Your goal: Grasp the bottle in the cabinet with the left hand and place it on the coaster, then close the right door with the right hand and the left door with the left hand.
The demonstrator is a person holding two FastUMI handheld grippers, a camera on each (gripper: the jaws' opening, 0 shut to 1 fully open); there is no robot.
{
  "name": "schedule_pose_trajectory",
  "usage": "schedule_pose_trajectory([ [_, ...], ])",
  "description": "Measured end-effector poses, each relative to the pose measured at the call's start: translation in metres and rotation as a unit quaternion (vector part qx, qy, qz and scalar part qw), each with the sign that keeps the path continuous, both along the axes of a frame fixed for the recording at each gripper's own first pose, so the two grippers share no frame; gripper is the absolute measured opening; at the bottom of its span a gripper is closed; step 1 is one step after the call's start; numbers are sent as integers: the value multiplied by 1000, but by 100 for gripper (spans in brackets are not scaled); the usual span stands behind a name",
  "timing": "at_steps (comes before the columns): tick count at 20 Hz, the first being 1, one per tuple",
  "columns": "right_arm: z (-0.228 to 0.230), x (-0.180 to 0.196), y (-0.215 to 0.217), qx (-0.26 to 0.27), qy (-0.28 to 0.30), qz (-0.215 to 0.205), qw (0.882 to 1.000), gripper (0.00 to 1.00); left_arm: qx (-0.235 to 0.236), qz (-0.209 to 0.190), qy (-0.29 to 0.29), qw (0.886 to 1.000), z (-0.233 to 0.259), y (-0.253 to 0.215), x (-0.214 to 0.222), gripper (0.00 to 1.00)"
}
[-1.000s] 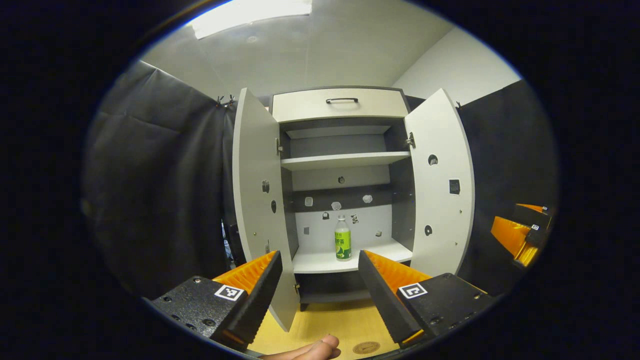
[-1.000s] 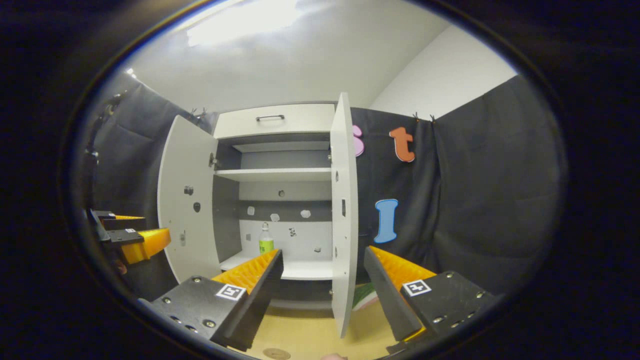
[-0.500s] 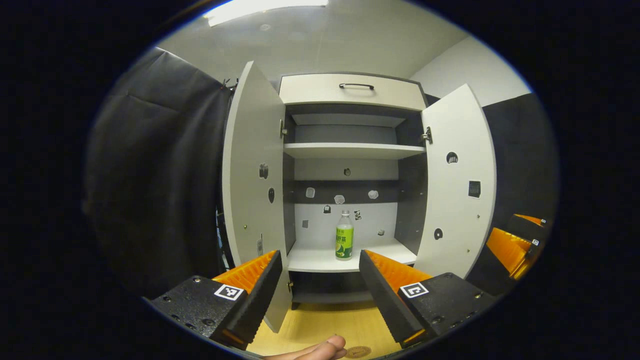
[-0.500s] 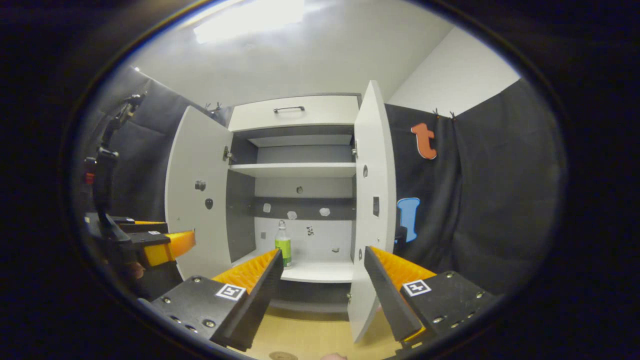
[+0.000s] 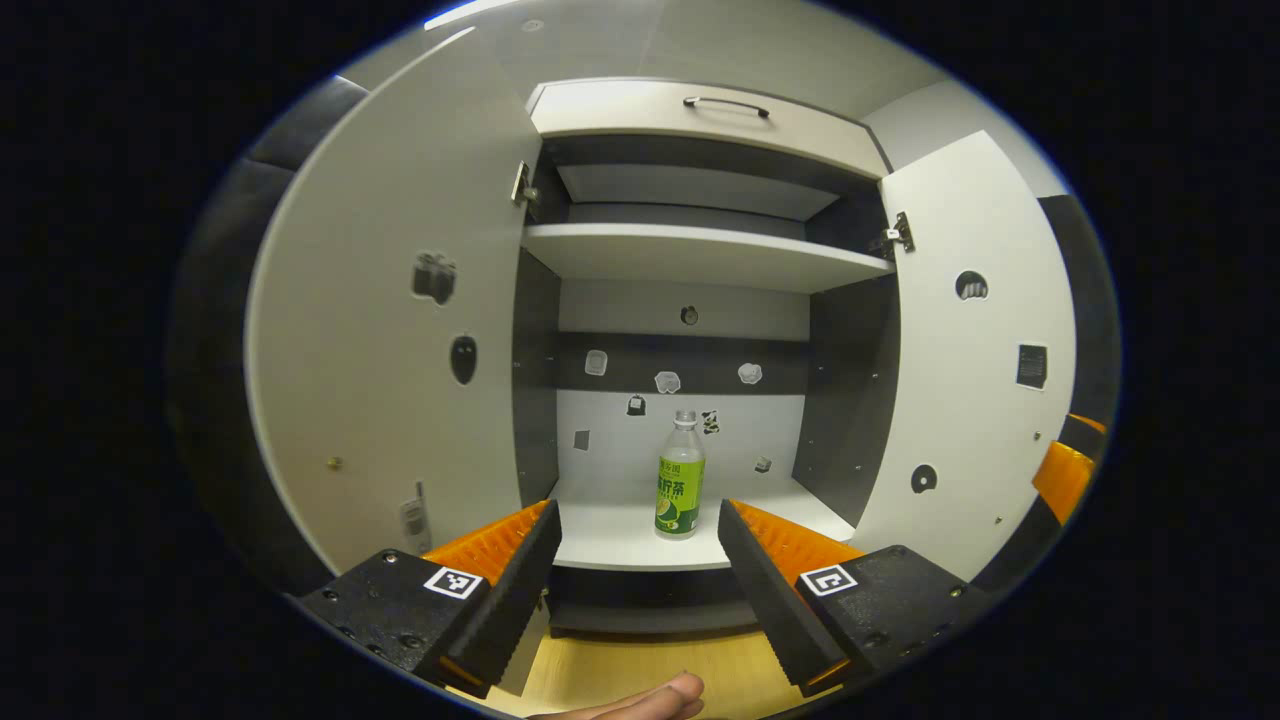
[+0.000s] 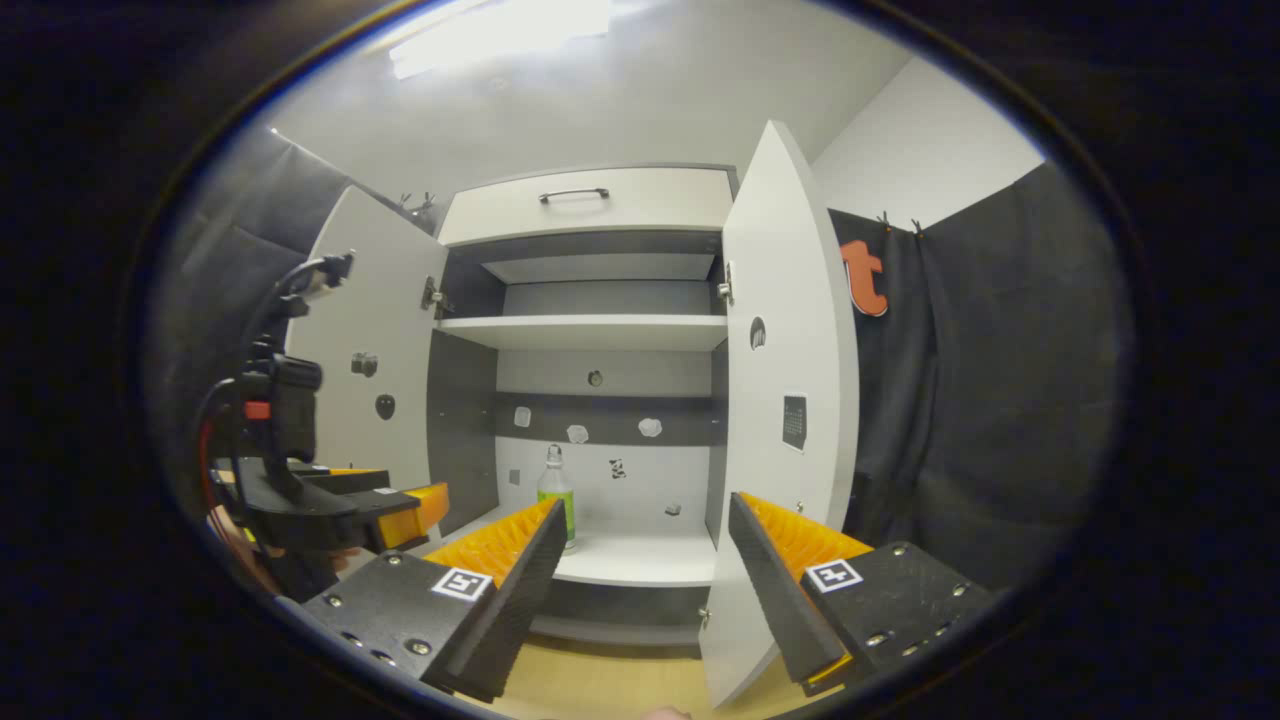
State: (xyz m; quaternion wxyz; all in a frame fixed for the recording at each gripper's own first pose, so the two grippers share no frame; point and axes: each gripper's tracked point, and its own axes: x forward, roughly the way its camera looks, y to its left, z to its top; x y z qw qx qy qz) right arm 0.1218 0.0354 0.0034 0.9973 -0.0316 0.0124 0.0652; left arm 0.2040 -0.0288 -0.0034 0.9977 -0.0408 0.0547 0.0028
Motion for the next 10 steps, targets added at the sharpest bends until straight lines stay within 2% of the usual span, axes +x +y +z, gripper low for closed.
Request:
schedule_pose_trajectory([
  [3, -6, 9, -3, -16, -4, -10, 1000, 98, 5, -8, 16, 1000, -27, -10, 53, 100],
  [6, -18, 18, 0, -4, 10, -3, 1000, 98, -7, -29, 27, 999, -53, -23, 106, 100],
  [10, -16, 26, 1, -19, -1, -1, 1000, 98, -11, -48, 38, 998, -83, -33, 166, 100],
])
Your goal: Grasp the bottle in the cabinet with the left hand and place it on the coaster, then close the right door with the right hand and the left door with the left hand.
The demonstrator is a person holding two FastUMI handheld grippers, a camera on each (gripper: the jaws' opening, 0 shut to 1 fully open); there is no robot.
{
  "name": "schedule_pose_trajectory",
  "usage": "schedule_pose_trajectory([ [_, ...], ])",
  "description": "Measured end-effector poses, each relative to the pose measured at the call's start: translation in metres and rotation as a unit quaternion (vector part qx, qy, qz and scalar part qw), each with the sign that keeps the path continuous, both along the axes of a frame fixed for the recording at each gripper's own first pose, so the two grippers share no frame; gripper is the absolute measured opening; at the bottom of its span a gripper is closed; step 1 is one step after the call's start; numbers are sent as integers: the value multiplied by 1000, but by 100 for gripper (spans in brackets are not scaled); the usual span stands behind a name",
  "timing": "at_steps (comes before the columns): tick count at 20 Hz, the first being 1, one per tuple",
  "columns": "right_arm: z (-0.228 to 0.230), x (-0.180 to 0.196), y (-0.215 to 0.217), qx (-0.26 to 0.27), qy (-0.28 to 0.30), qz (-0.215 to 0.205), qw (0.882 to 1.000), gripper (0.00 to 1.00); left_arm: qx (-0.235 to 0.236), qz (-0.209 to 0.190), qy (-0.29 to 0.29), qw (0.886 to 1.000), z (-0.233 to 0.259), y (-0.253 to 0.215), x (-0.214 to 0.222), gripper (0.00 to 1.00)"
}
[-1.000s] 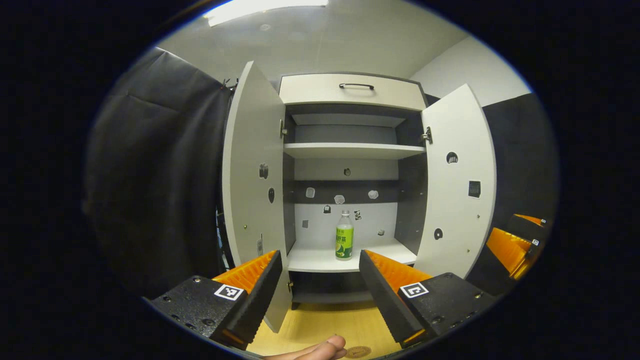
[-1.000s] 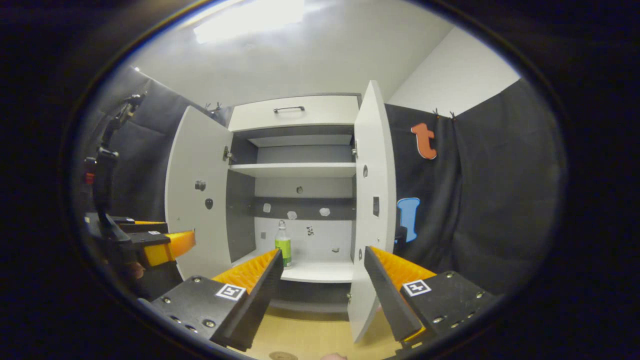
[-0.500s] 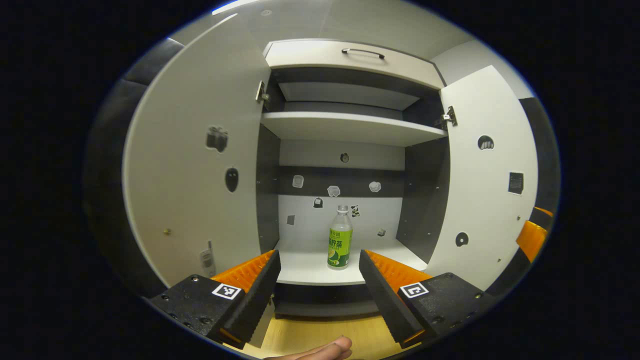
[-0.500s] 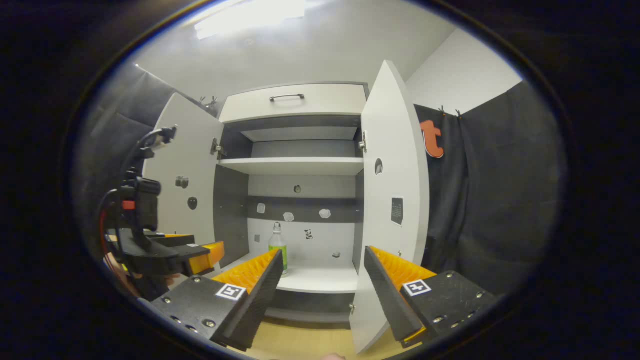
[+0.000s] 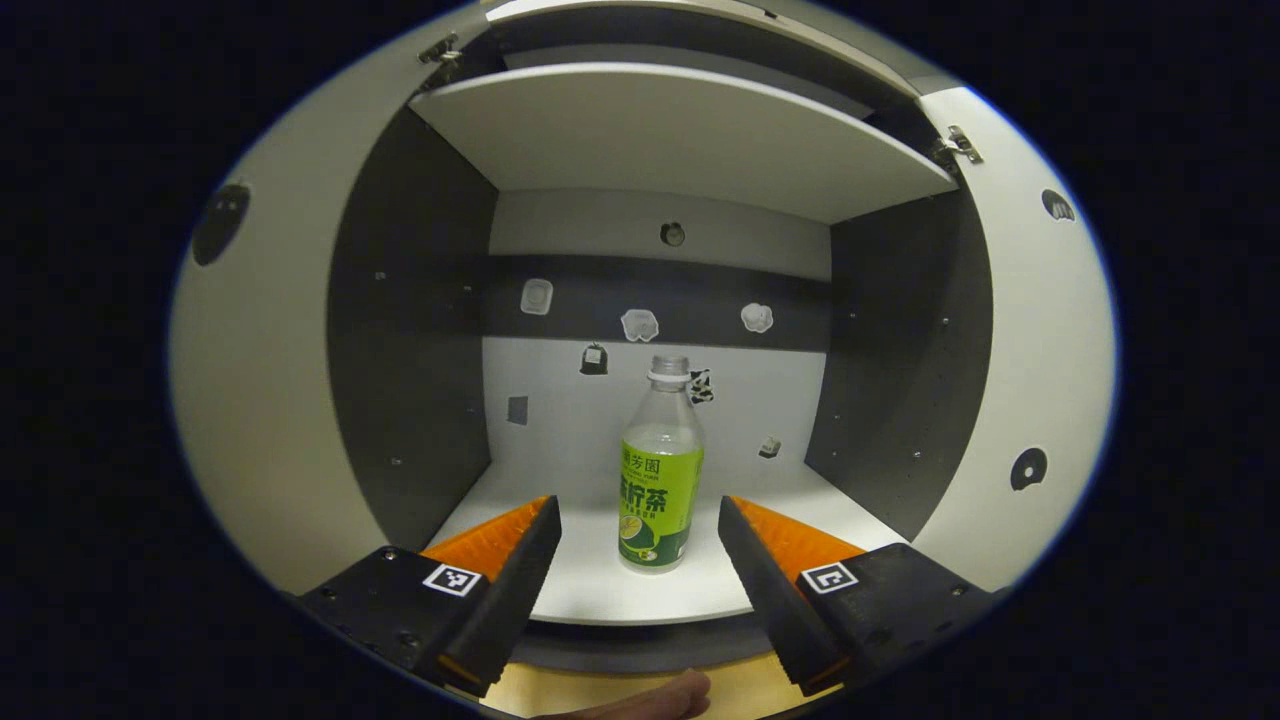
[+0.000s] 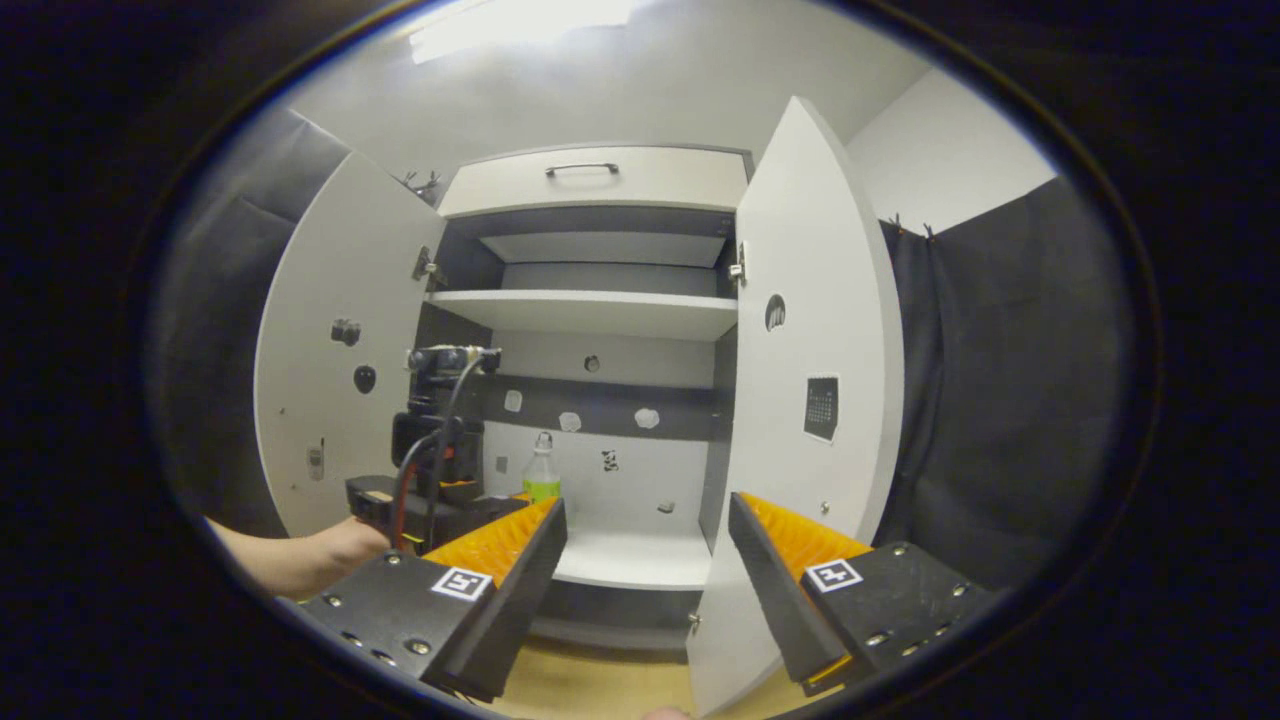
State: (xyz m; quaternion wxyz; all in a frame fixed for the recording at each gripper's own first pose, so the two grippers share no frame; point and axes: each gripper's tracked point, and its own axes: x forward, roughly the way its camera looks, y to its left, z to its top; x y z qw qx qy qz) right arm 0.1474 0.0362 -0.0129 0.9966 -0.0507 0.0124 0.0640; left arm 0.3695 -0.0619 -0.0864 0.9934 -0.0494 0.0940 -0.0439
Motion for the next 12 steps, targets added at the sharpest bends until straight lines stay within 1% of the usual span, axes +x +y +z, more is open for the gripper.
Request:
schedule_pose_trajectory([
  [2, -5, 2, 3, 5, 7, 6, 1000, 98, 6, 3, -11, 1000, -6, 0, 25, 100],
  [3, -10, 4, 0, 0, 12, 1, 1000, 98, 5, 1, -21, 1000, -6, -3, 35, 100],
  [5, -17, 4, -3, -15, 21, -6, 1000, 98, 2, -11, -36, 999, -7, -8, 49, 100],
  [8, -26, 2, -10, -19, 29, -11, 999, 98, 2, -15, -45, 999, -10, -11, 68, 100],
  [10, -28, -1, -14, -14, 34, -16, 999, 98, 17, -27, -36, 999, -19, -18, 75, 100],
  [12, -32, -7, -14, -4, 42, -15, 999, 98, 41, -20, -31, 998, -24, -18, 83, 100],
])
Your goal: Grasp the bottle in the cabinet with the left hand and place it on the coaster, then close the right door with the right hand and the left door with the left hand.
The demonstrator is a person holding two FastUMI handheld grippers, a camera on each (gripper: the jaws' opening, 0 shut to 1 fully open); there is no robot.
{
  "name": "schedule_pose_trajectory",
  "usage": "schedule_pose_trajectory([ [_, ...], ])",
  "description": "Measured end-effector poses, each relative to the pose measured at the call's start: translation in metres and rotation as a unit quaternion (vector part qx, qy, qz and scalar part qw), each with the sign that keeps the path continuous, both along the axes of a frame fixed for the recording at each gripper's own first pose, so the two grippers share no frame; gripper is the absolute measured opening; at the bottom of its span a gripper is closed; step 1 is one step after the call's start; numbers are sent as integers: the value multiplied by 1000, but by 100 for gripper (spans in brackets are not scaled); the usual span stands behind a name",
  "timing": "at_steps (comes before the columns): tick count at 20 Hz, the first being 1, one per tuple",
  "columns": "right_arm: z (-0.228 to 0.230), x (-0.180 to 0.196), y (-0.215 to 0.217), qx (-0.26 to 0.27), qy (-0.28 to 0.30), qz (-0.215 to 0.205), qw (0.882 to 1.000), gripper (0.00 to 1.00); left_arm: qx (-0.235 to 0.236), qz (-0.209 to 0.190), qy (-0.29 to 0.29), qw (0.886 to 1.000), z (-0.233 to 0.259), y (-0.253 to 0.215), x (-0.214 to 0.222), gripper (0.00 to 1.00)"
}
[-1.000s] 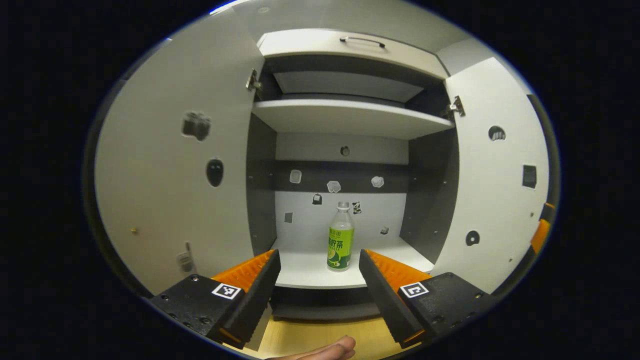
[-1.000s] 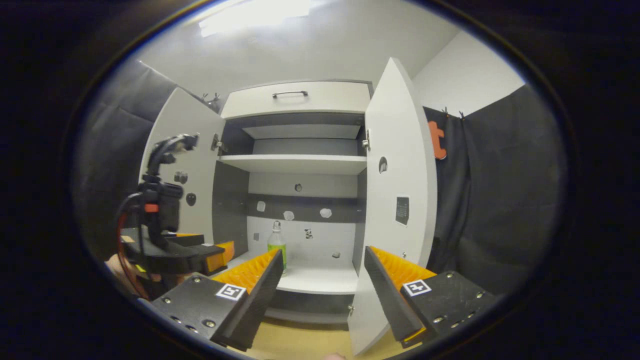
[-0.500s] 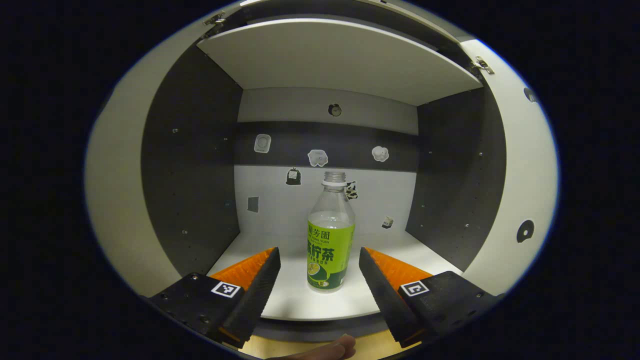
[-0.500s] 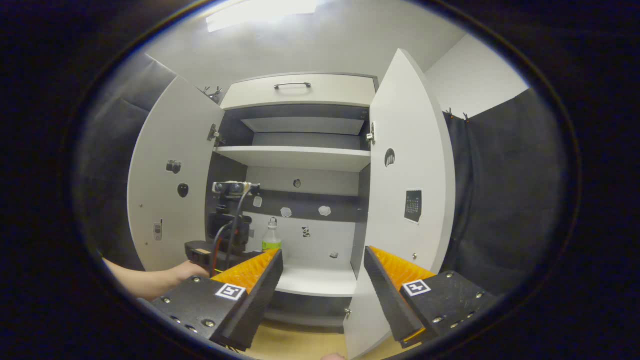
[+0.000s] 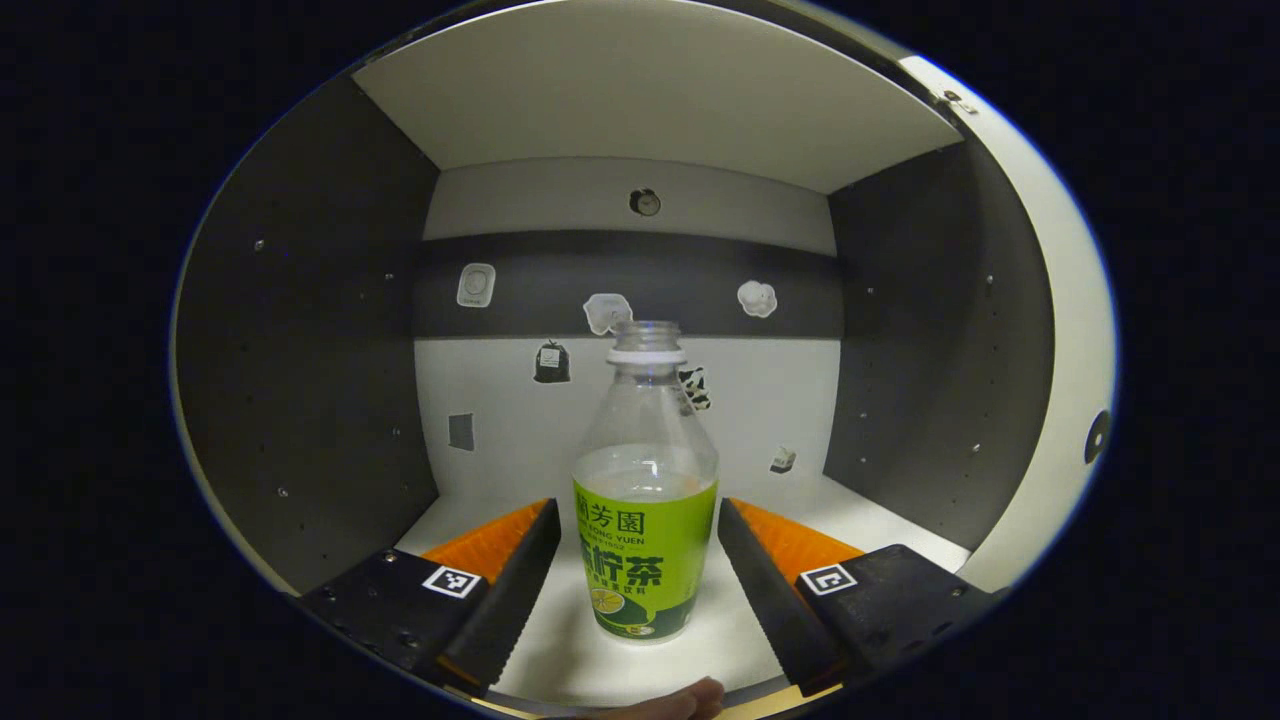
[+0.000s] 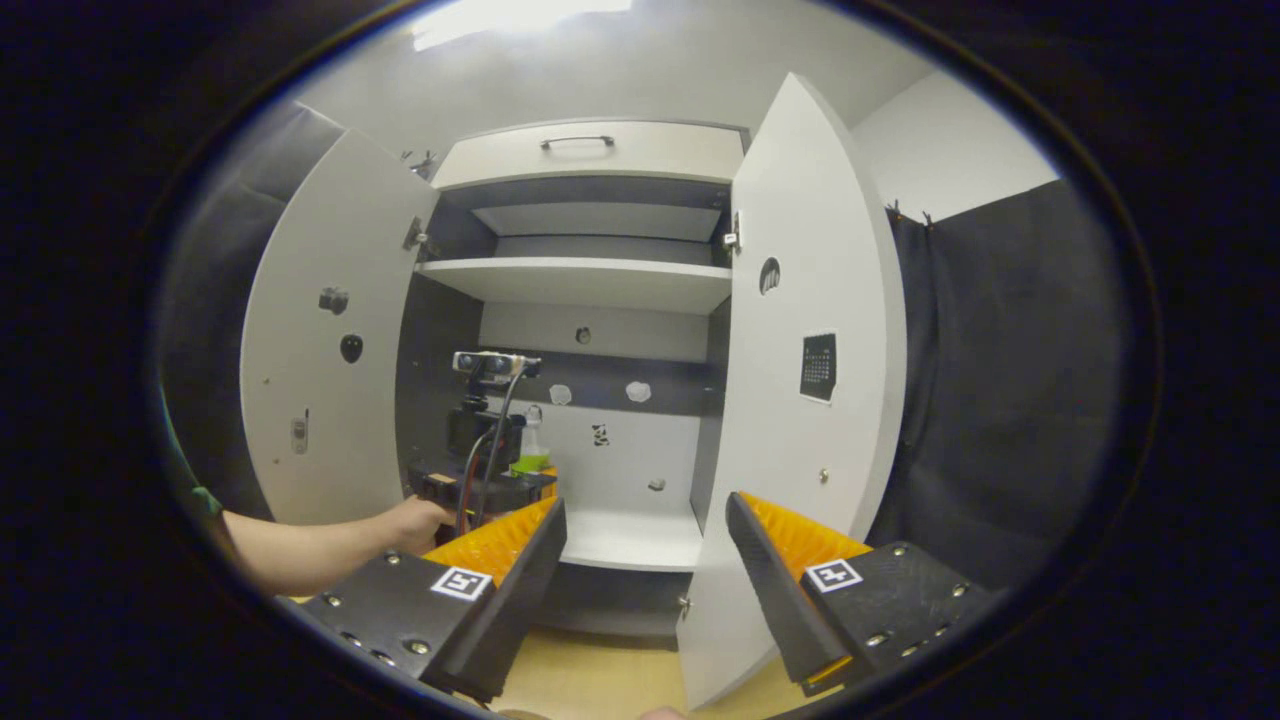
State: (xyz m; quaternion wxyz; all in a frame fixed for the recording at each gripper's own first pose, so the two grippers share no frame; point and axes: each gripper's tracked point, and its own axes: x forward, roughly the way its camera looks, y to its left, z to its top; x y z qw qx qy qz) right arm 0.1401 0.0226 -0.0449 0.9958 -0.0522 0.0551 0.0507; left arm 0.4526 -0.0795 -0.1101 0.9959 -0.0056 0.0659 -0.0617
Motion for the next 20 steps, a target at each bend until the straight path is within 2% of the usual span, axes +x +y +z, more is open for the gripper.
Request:
schedule_pose_trajectory([
  [2, -5, -8, 0, -4, 4, 3, 1000, 98, 1, -19, 9, 1000, -4, -12, 6, 99],
  [4, -12, -15, -3, -7, 12, 0, 1000, 98, -10, -39, 18, 999, -3, -21, 4, 80],
  [9, -18, -35, -16, -1, 22, -14, 1000, 98, -35, -54, 21, 998, 17, -25, -38, 79],
  [12, -13, -51, -21, 6, 19, -15, 1000, 98, -29, -55, 6, 998, 38, -21, -71, 78],
  [16, -1, -76, -25, -3, 4, -11, 1000, 98, -27, -49, -7, 998, 63, -14, -127, 78],
  [20, 6, -103, -21, 10, 2, 4, 1000, 99, -31, -34, -22, 999, 88, -1, -193, 78],
])
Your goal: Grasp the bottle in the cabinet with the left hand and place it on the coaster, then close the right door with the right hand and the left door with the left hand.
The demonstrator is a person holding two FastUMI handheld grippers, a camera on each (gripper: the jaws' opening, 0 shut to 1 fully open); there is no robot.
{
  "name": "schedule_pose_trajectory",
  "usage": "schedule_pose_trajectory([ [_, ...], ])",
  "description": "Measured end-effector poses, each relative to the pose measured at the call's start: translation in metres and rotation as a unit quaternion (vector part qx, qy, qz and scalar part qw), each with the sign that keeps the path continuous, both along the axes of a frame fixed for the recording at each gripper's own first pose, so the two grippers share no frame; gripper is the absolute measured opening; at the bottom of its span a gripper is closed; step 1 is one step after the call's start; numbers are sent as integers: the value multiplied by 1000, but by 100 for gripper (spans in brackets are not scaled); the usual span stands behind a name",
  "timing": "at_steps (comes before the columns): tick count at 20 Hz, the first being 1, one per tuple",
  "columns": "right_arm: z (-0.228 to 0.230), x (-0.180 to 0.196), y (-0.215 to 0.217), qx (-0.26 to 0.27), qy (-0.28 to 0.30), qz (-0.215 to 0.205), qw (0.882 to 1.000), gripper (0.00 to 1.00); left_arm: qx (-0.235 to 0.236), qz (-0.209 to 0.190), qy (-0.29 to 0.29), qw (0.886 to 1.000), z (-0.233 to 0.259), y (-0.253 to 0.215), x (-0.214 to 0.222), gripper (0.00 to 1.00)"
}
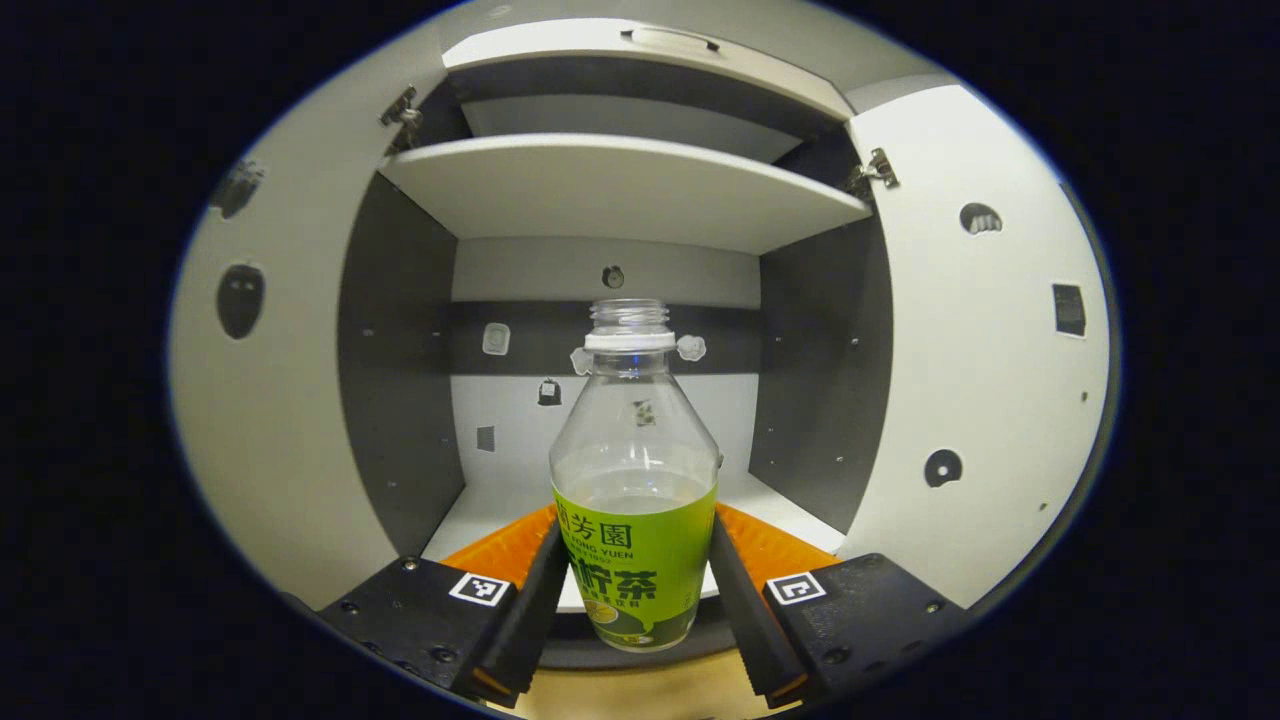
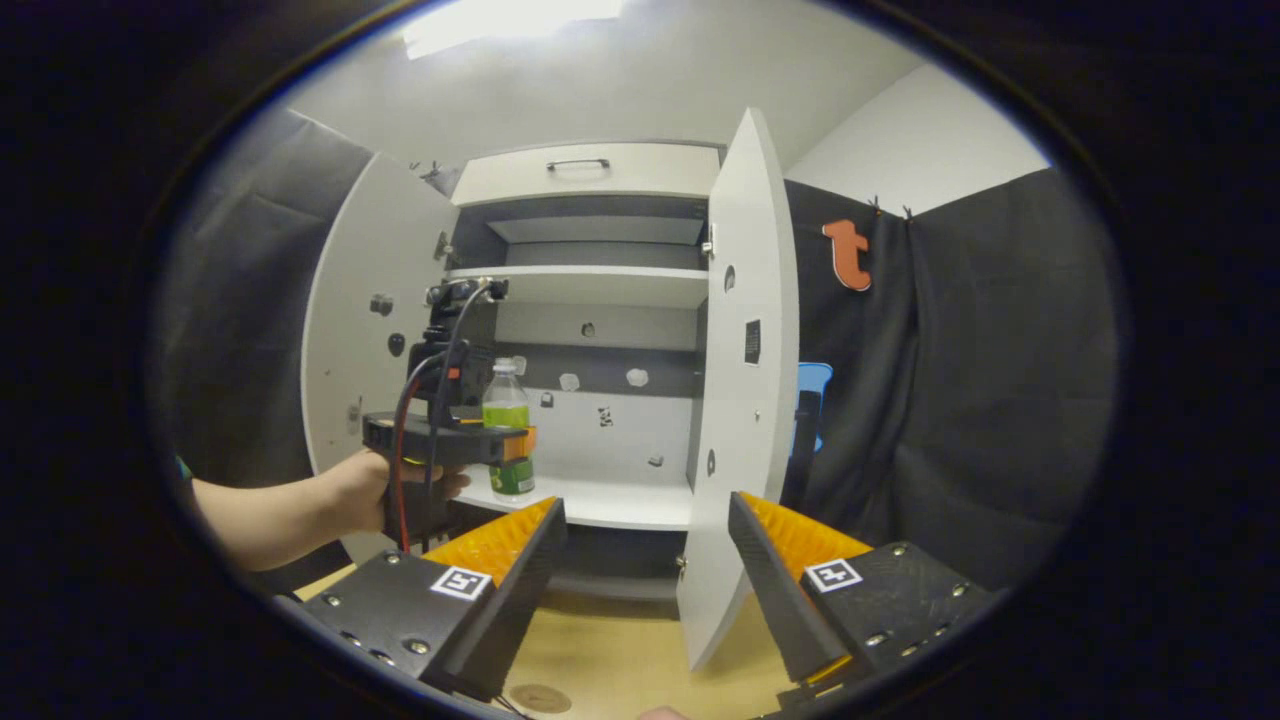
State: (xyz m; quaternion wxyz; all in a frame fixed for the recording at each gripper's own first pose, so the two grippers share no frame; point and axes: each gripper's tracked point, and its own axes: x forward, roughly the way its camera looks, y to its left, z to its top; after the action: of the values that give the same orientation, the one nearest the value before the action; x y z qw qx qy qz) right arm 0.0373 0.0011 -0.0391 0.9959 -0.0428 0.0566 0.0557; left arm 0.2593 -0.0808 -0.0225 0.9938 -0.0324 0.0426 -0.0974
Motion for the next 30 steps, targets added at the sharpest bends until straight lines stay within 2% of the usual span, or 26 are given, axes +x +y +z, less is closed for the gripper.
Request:
schedule_pose_trajectory([
  [7, 15, -43, 1, 20, -14, 17, 1000, 98, 9, 77, -10, 997, 29, 39, -113, 78],
  [14, 23, -75, 0, 39, -24, 39, 998, 98, 19, 116, 1, 993, 1, 48, -193, 78],
  [18, 19, -86, -5, 35, -11, 45, 998, 98, 42, 114, 7, 993, -31, 31, -221, 78],
  [22, 15, -84, -19, 20, -9, 26, 999, 98, 42, 123, 10, 992, -63, 14, -242, 78],
  [26, 9, -80, -26, 39, 1, 12, 999, 98, 55, 95, 32, 993, -110, -13, -251, 78],
  [30, -5, -75, -36, 21, 4, -3, 1000, 98, 35, 59, -20, 997, -145, -38, -246, 78],
])
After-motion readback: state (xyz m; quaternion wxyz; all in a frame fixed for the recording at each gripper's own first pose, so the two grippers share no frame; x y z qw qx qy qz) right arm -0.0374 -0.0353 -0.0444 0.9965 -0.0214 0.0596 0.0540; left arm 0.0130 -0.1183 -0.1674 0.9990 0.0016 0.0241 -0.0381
